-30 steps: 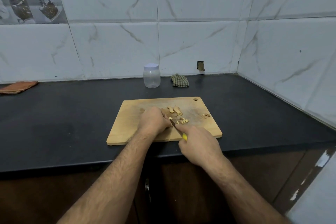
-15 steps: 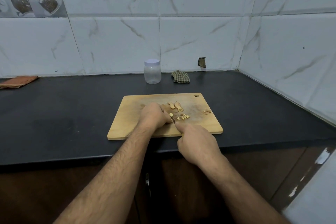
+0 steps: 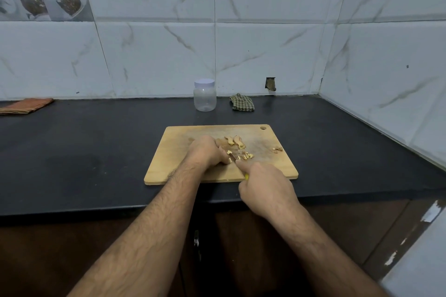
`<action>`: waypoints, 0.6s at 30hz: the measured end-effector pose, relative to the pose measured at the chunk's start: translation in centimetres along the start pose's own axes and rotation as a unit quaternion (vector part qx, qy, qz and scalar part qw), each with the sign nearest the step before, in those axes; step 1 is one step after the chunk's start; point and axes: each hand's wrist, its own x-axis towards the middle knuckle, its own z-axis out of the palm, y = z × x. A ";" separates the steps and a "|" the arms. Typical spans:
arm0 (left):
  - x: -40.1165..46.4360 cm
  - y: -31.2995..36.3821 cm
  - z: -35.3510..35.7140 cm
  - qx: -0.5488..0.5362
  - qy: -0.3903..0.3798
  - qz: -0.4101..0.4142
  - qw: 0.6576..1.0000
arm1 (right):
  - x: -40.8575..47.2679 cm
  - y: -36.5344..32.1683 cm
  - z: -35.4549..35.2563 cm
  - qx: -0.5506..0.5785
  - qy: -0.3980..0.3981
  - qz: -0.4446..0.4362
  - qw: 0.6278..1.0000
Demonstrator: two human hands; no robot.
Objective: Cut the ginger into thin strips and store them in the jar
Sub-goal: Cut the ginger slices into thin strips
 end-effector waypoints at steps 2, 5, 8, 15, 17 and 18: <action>0.1 -0.1 0.0 0.001 -0.002 0.000 1.000 | 0.0 0.0 0.2 0.000 -0.004 -0.002 1.000; 0.2 0.0 0.1 -0.002 -0.002 0.002 1.000 | 0.1 -0.1 0.2 -0.009 -0.011 -0.003 1.000; 0.3 0.0 0.1 -0.004 -0.004 0.002 1.000 | 0.3 -0.2 0.3 -0.019 -0.015 -0.001 1.000; 0.6 -0.2 0.0 -0.004 -0.010 -0.002 1.000 | -0.2 -0.1 0.3 -0.038 -0.026 -0.011 0.999; 0.8 -0.3 0.0 0.000 -0.012 -0.002 1.000 | -0.8 0.4 0.2 -0.042 -0.033 -0.008 0.999; 0.7 -0.3 0.0 0.000 -0.014 -0.002 1.000 | -1.0 0.6 0.1 -0.041 -0.033 -0.007 0.999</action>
